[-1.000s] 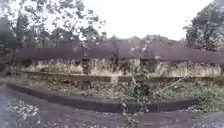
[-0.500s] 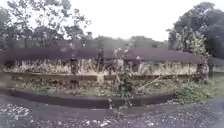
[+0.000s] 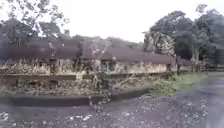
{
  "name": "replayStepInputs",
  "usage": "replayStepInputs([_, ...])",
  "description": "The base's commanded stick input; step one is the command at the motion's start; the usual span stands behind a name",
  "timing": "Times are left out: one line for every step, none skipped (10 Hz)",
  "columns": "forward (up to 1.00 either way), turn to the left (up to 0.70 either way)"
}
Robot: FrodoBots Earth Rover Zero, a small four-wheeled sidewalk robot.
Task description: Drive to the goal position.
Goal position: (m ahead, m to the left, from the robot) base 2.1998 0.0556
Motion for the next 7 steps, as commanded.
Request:
replayStepInputs([0.24, 0.05])
replayStepInputs([0.36, 0.09])
replayStepInputs([0.37, 0.08])
replayStepInputs([0.38, 0.05])
replayStepInputs([0.38, 0.02])
replayStepInputs([0.38, 0.02])
replayStepInputs([0.38, 0.02])
